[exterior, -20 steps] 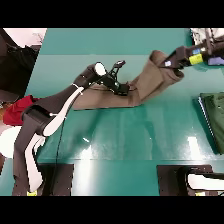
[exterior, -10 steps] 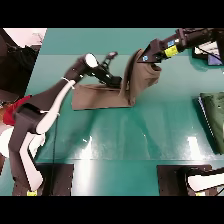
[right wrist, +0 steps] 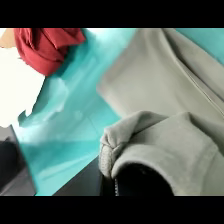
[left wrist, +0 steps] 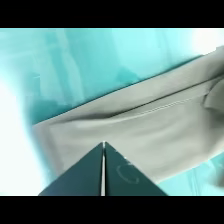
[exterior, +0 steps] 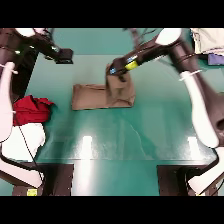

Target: Fold the shirts.

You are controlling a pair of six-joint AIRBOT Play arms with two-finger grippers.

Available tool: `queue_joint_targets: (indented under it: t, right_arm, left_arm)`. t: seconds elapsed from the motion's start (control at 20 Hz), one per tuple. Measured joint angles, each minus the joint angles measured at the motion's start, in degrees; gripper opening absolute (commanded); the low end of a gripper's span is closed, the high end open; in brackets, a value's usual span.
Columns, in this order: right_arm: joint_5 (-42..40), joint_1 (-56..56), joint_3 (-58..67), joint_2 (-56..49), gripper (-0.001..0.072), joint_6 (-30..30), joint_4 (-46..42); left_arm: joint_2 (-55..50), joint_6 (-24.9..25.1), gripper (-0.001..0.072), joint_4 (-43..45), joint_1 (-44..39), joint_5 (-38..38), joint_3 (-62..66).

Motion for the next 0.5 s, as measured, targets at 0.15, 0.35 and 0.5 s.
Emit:
queue_joint_targets:
  t: [0.15, 0.35, 0.5]
  right_arm:
    - [-9.42, 6.49, 1.81, -6.69, 0.0568, -4.48, 2.34]
    - [-16.85, 8.96, 1.01, -7.72, 0.0547, -7.3, 4.02]
    - [-15.02, 4.7, -4.98, -2.38, 0.0547, -7.69, 2.16]
  left_arm:
    - [3.41, -0.02, 0.0022, 0.04, 1.57, -1.03, 0.04]
    - [6.29, -0.02, 0.0022, 0.76, 2.69, -1.84, 0.2]
    - [7.3, -0.02, 0.0022, 0.85, 3.17, -2.49, 0.02]
